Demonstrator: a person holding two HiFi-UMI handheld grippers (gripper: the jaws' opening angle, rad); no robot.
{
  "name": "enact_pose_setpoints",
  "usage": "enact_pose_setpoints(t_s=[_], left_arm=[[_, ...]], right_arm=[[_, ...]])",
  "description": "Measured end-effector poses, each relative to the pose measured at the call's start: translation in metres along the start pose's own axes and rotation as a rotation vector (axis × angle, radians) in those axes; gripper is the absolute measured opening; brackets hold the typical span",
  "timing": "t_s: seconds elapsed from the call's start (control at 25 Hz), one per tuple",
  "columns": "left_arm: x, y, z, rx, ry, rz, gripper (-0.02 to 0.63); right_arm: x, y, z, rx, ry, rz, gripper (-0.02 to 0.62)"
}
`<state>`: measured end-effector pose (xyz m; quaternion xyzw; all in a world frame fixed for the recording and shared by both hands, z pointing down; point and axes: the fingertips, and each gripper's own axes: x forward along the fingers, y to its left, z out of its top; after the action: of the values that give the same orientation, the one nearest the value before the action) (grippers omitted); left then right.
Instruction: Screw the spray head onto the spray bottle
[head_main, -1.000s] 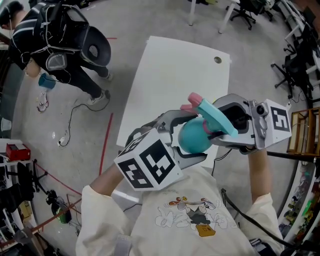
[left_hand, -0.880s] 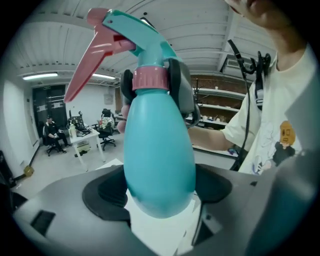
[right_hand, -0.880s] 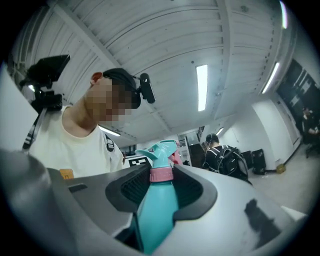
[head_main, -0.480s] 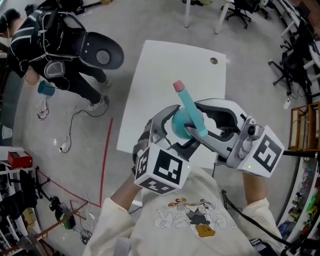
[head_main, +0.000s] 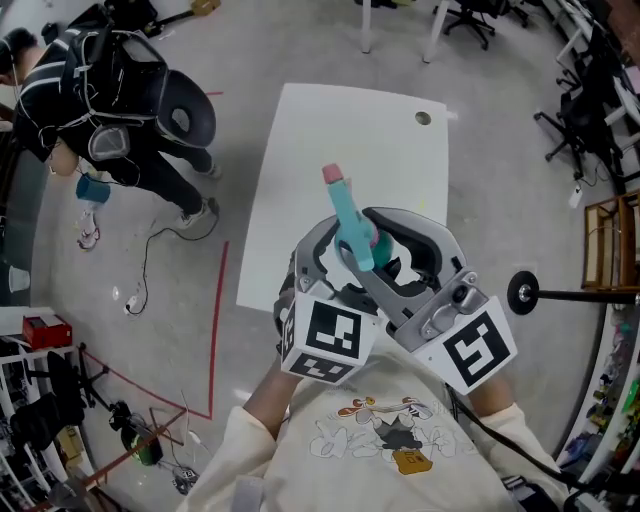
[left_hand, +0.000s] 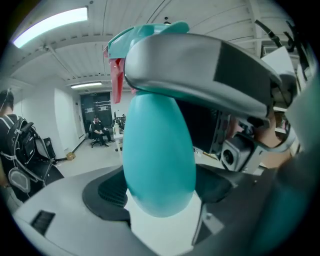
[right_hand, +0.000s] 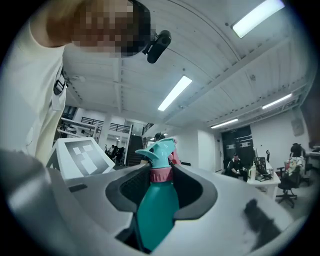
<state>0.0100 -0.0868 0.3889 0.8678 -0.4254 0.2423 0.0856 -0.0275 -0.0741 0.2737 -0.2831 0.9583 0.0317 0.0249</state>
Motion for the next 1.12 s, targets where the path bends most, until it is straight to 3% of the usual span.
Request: enact_pose_setpoints(t_s=[0.16,0.48,0.6,0.76,1.12], left_arm=[[0.002,0.001,-0.005,-0.003,0.005,-0.01,0.403],[-0.005,0.016,-0.009,0.036,-0.021,-0.002,0.403],[0.0,0.018,-0.003,0.084,-0.031,-0.041,0.403],[-0.005,0.002,0.002,0.182,-0.054,-0.208,0.403],[-0.046,-0.054,-0.023,0.417,-0.124,-0.672,0.403]], right_arm=[[0.0,0.0,-0.007,0.034,0.001,0.0,0.144],[-0.008,0.01,-0.01,0.095,0.062,0.17,0.205],[-0.02,-0.003,-0.012,0.092,0.121,0.262,0.218],[-0.027,-0.021,-0.004,0.121,0.17,0.414,0.222],[-0.034,0.011,-0.009,0.181,0.27,0.856,0.296]])
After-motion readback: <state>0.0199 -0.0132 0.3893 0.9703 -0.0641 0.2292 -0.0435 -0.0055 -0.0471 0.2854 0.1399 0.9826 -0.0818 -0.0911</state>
